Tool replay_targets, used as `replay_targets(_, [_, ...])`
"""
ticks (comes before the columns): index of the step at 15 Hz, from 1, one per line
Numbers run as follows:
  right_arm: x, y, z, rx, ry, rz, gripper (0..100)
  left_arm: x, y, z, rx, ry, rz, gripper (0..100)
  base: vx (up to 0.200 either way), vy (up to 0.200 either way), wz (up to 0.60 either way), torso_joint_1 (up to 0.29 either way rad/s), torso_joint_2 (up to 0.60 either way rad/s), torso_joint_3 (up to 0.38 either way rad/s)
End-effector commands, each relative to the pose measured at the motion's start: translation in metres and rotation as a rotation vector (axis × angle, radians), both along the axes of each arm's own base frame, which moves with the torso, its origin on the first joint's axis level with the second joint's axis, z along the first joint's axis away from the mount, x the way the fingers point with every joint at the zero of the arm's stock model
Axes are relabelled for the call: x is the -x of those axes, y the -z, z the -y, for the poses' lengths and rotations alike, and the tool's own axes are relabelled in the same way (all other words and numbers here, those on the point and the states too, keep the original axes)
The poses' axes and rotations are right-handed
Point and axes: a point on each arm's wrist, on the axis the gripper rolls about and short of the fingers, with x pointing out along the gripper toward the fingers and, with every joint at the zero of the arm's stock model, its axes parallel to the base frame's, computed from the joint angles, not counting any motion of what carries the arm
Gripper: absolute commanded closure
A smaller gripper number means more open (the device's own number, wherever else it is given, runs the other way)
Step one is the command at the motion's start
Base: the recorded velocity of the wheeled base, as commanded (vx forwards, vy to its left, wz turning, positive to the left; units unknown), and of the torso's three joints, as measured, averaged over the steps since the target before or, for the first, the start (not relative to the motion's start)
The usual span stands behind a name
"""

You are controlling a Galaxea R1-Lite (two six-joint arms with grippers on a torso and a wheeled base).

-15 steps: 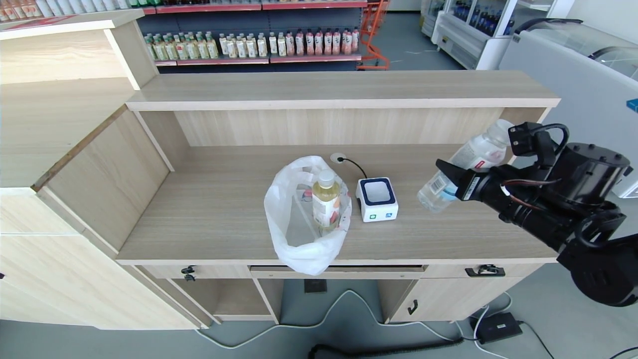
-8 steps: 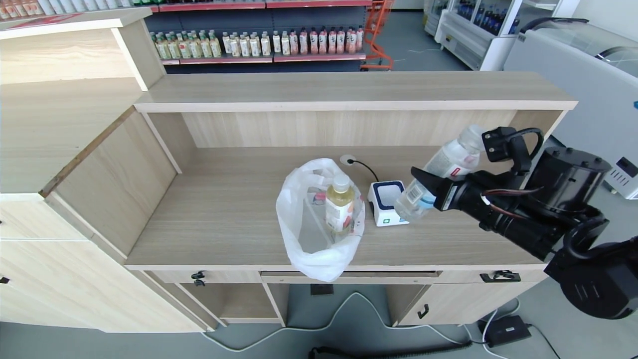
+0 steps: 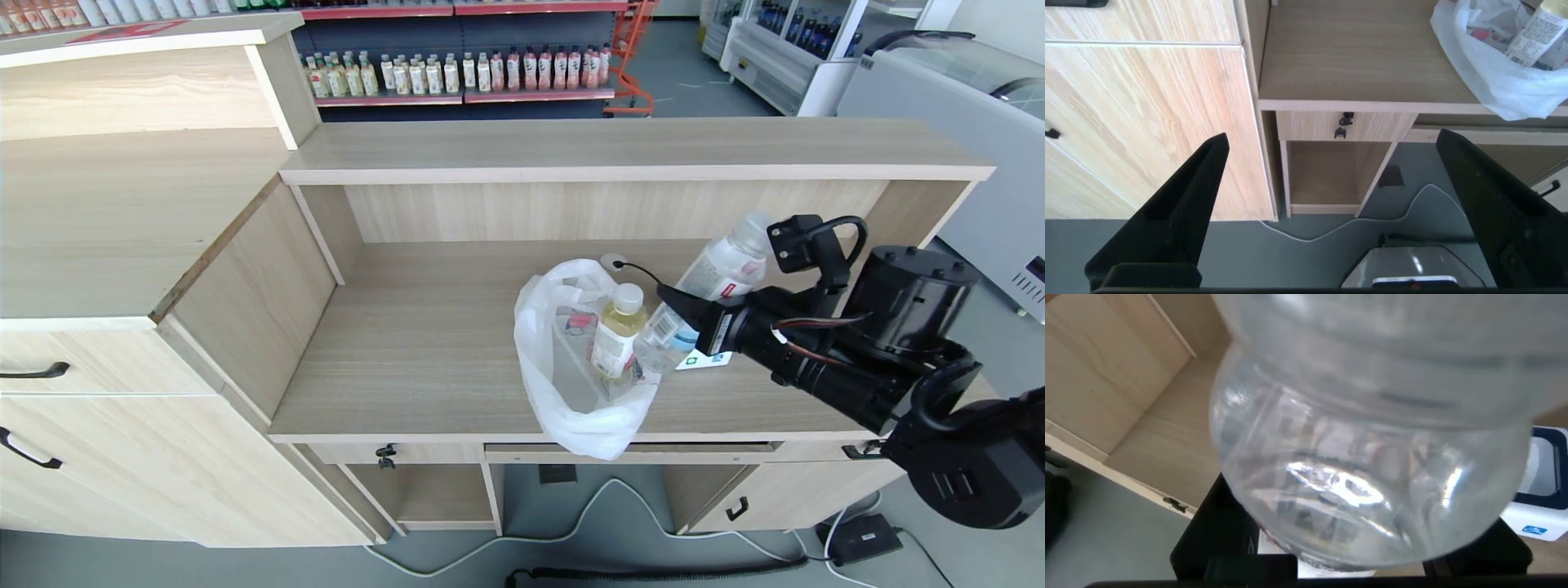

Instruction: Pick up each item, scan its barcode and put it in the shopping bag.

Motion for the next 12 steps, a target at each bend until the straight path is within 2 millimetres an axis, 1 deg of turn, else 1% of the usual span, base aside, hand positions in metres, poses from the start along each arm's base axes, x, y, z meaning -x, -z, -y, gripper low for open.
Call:
replay_targets(1, [-0.007,0.013,-0.003,0.016,-0.002,-0.035,100,0.000,0.000,0.000,0.000,0.000,0.000,0,0.000,0.000,0.00,0.000,0.00,0.000])
replay_targets(2, [-0.011,0.019,-0.004,0.026,0.000,-0.049,100,0.000,0.000,0.000,0.000,0.000,0.000,0,0.000,0.000,0.00,0.000,0.00,0.000])
replay_targets(3, [-0.013,0.022,-0.005,0.032,0.000,-0.053,100,0.000,0.000,0.000,0.000,0.000,0.000,0,0.000,0.000,0.00,0.000,0.00,0.000])
replay_targets(4, [-0.023,0.032,-0.008,0.056,0.003,-0.061,100,0.000,0.000,0.000,0.000,0.000,0.000,0,0.000,0.000,0.00,0.000,0.00,0.000])
replay_targets(7, [-0.039,0.053,-0.015,0.070,0.005,-0.032,100,0.000,0.000,0.000,0.000,0.000,0.000,0,0.000,0.000,0.00,0.000,0.00,0.000])
replay_targets(10, [-0.043,0.070,-0.019,0.090,0.002,-0.052,100,0.000,0.000,0.000,0.000,0.000,0.000,0,0.000,0.000,0.00,0.000,0.00,0.000])
replay_targets(12, [-0.046,0.077,-0.020,0.095,-0.002,-0.058,100,0.000,0.000,0.000,0.000,0.000,0.000,0,0.000,0.000,0.00,0.000,0.00,0.000])
